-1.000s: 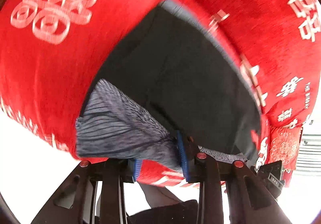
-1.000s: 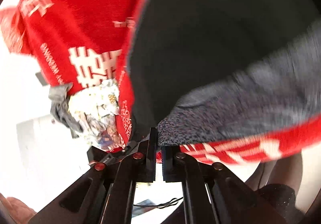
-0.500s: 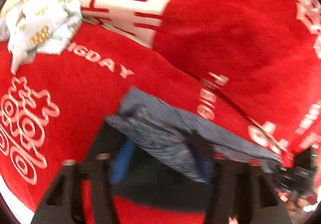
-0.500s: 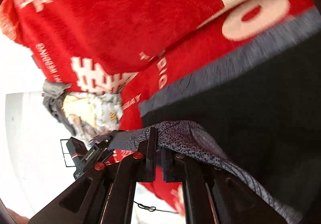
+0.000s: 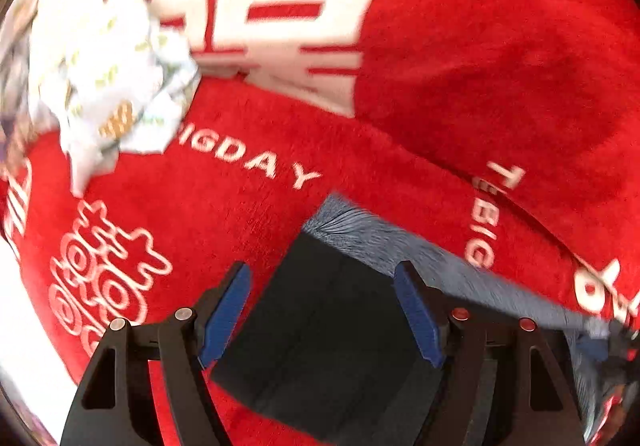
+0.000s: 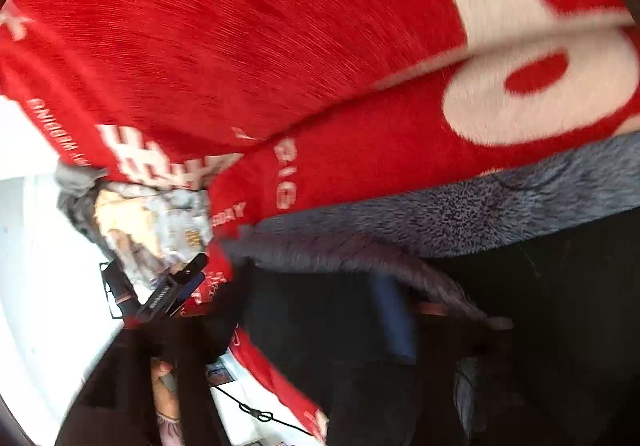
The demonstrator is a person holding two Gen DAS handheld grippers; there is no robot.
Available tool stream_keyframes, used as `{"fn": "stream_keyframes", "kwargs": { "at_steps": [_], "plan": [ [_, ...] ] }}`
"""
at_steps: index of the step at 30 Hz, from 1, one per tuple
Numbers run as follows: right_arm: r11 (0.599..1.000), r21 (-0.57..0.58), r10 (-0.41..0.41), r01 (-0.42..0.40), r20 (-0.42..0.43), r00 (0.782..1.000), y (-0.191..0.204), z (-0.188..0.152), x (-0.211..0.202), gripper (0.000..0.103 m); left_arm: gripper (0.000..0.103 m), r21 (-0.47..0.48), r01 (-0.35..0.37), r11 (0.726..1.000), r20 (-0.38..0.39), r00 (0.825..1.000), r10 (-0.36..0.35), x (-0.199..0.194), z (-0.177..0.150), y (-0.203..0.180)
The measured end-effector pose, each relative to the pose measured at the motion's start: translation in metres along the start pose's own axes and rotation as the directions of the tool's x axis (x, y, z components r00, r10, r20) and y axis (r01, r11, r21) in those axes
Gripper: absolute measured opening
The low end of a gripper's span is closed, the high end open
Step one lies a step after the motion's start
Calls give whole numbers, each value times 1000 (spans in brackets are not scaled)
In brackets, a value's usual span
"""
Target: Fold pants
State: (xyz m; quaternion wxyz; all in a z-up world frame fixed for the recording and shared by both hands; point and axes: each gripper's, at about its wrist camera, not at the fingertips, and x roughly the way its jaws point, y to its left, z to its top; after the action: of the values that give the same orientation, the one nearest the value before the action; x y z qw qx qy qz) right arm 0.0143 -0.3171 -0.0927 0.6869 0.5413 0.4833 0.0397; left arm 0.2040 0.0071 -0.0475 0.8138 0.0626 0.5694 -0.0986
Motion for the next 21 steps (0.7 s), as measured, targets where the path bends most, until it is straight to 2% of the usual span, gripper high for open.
{"fn": "stream_keyframes", "kwargs": {
  "at_steps": [3, 5, 7, 10, 11, 14, 17, 21],
  "plan": [
    [1000, -11, -5, 6, 42, 999, -6, -13, -45, 72, 75, 106, 58, 993, -45, 998, -53, -19, -18, -34],
    [999, 26, -41, 39, 71, 997, -24, -31, -82, 72, 75, 187, 119, 975, -106, 989, -101, -27, -39, -67],
    [994, 82, -74, 67, 91, 993, -47, -50, -112, 72, 75, 260, 194, 946, -169, 974, -153, -32, -62, -106],
    [973, 183, -165, 141, 120, 979, -92, -91, -165, 72, 75, 291, 355, 889, -305, 915, -265, -35, -104, -167],
    [959, 223, -204, 173, 121, 972, -109, -113, -185, 72, 75, 294, 419, 859, -356, 882, -308, -36, -122, -191],
    [912, 326, -296, 250, 98, 950, -149, -163, -220, 72, 75, 332, 526, 783, -457, 816, -354, -41, -163, -252],
    [860, 426, -354, 281, 103, 929, -179, -217, -246, 72, 75, 352, 592, 725, -533, 763, -365, -43, -196, -297],
    [775, 582, -380, 248, 114, 918, -225, -285, -260, 72, 75, 402, 634, 661, -586, 732, -347, -44, -223, -330]
  ]
}}
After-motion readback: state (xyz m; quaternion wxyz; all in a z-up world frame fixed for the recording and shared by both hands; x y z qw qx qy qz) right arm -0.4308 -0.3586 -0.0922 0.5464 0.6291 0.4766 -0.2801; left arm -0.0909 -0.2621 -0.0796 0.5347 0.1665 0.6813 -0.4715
